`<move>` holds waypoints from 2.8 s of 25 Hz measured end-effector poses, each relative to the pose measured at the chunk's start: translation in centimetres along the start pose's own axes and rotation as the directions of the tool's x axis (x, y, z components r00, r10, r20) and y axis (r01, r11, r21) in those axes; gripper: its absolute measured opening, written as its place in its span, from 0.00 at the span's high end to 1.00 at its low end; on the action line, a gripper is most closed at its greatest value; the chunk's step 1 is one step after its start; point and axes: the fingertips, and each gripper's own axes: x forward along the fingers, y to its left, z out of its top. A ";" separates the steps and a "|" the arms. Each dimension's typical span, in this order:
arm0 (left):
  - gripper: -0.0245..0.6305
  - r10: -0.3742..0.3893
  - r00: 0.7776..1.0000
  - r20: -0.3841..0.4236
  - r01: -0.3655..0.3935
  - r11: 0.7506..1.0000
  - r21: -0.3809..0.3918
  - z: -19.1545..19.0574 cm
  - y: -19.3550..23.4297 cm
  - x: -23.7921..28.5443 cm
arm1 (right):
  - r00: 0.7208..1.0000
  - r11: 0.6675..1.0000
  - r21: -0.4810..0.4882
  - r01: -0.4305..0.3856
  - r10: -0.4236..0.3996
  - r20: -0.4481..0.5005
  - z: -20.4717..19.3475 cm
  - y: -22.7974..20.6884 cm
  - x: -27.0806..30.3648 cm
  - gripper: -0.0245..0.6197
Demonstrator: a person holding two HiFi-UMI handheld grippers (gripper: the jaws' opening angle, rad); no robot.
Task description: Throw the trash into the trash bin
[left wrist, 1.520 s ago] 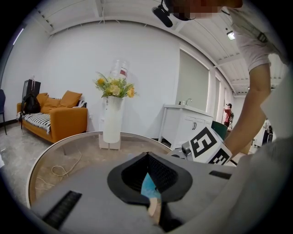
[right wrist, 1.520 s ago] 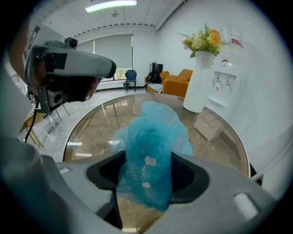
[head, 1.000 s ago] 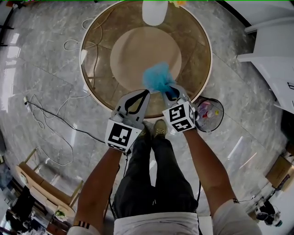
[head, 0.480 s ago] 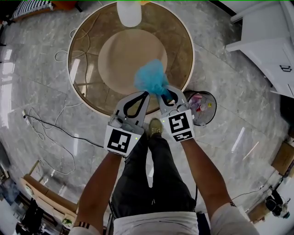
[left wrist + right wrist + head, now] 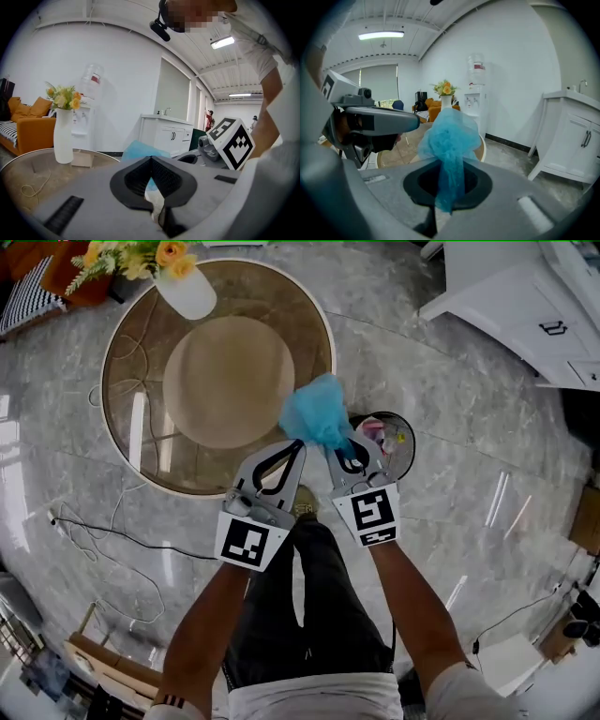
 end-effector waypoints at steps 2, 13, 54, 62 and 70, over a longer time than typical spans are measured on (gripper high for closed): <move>0.96 -0.027 1.000 -0.003 0.027 1.000 0.009 0.1 -1.3 1.0 | 1.000 0.999 0.022 0.031 -0.031 0.002 -0.6 -1.1 -1.3 0.93; 0.96 -0.193 0.980 -0.056 0.196 0.979 0.055 -1.5 -7.4 5.7 | 0.973 0.962 0.150 0.229 -0.224 -0.049 -6.4 -6.5 -8.0 0.93; 0.96 -0.328 0.925 -0.193 0.354 0.928 0.119 -10.0 -14.4 17.3 | 0.892 0.951 0.205 0.231 -0.123 -0.435 -29.4 -14.6 -7.3 0.58; 0.96 -0.326 0.924 -0.201 0.352 0.930 0.109 -9.4 -15.0 17.1 | 0.913 0.946 0.204 0.253 -0.164 -0.373 -27.0 -15.3 -8.9 0.58; 0.96 -0.333 0.924 -0.188 0.356 0.929 0.099 -7.1 -15.7 15.5 | 0.942 0.949 0.167 0.267 -0.221 -0.251 -20.5 -15.6 -11.4 0.84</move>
